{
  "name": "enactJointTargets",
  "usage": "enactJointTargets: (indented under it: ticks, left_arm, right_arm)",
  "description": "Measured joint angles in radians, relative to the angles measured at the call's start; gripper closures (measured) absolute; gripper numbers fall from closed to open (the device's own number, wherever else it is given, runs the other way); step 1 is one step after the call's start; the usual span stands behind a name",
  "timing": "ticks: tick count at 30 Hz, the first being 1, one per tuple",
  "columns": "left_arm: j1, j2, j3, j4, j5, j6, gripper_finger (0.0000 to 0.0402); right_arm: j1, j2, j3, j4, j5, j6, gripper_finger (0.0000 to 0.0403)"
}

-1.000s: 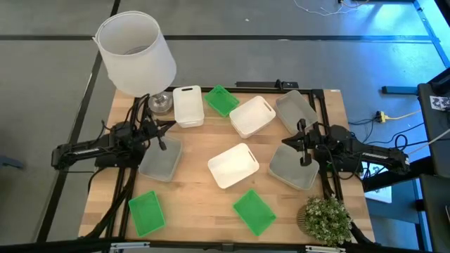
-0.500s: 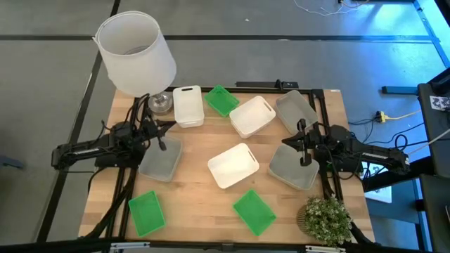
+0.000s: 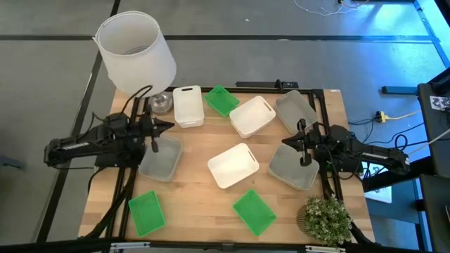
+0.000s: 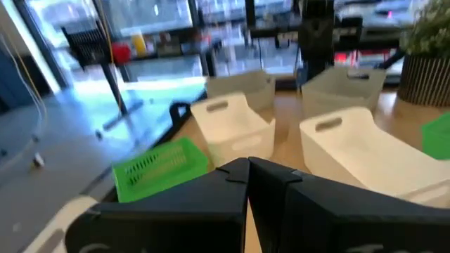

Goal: Stack baskets by color
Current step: Stack the bottom white bin on the left white bin

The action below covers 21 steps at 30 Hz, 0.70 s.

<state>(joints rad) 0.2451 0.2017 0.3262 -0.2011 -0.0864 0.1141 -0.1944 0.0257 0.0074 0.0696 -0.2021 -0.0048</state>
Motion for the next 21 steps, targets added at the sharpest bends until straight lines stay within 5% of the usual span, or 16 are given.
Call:
enactJointTargets:
  ticks: [4,14,21]
  left_arm:
    - [0.0,0.151,0.13,-0.072,-0.001,-0.06,0.0401]
    - [-0.008,0.561,0.474,-0.554,0.001,-0.325,0.0401]
    - [-0.011,0.636,0.554,-0.672,0.184,-0.5,0.0401]
  right_arm:
    - [0.0,0.0,0.0,0.0,0.0,0.0,0.0389]
    - [0.0,0.0,0.0,0.0,0.0,0.0,0.0389]
    - [0.0,0.0,0.0,0.0,0.0,0.0,0.0389]
